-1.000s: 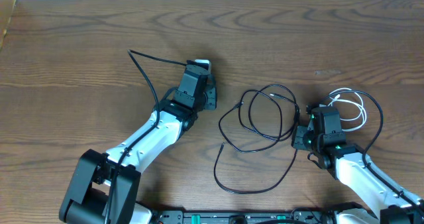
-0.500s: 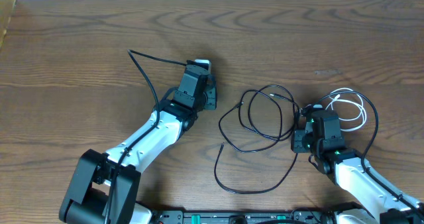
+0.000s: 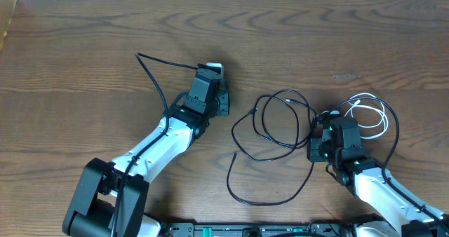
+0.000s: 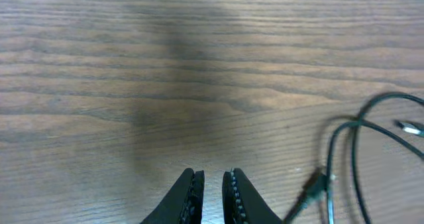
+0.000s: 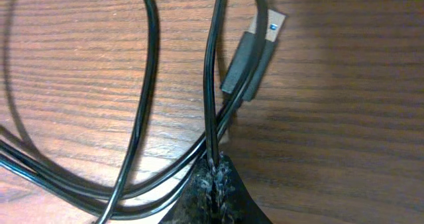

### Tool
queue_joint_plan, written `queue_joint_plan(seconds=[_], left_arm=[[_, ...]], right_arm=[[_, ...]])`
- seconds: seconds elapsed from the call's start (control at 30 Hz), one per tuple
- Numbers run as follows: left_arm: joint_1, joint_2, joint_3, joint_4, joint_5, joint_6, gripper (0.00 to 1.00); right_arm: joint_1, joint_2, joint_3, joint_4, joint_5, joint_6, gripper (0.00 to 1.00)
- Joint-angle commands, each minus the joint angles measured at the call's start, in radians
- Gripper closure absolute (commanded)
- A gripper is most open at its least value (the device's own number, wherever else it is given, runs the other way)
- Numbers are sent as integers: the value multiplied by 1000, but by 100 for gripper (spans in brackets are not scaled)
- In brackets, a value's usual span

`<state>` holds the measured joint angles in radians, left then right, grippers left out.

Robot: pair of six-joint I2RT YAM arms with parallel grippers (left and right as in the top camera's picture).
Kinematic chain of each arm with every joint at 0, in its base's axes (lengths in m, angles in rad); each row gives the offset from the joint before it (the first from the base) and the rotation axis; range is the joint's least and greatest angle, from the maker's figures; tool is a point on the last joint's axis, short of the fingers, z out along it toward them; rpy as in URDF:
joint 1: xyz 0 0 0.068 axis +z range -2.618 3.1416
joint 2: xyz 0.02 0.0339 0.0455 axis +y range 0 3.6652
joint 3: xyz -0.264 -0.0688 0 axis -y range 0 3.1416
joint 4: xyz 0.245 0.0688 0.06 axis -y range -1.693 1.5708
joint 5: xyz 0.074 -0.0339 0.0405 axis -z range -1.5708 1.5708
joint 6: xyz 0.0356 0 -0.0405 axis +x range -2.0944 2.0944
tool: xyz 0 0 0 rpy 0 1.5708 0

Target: Untangle cables

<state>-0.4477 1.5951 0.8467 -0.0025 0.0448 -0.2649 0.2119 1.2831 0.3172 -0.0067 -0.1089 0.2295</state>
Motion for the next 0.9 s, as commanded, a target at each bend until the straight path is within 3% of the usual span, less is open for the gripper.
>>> queue_joint_plan(seconds=[0.0,0.17,0.3,0.43,0.6,0.87], left_arm=[[3,-14,13,1,156,-1,83],[3,-14,13,12,312,-1,83],[3,-13,13,12,314,-1,67],[3,-13,13,12,308,-1,65],[3,-13,13,11,210,-1,66],[3,-13,13,-2,33,-1,65]], right_arm=[[5,26,-33,-14,-29,1,99],[5,26,-33,-10,-29,1,99],[5,26,-33,0,-33,1,99],[5,26,-33,26,-33,1,99],[5,26,60,-18,-101,12,99],[39,26,275,-88,-263,248,99]])
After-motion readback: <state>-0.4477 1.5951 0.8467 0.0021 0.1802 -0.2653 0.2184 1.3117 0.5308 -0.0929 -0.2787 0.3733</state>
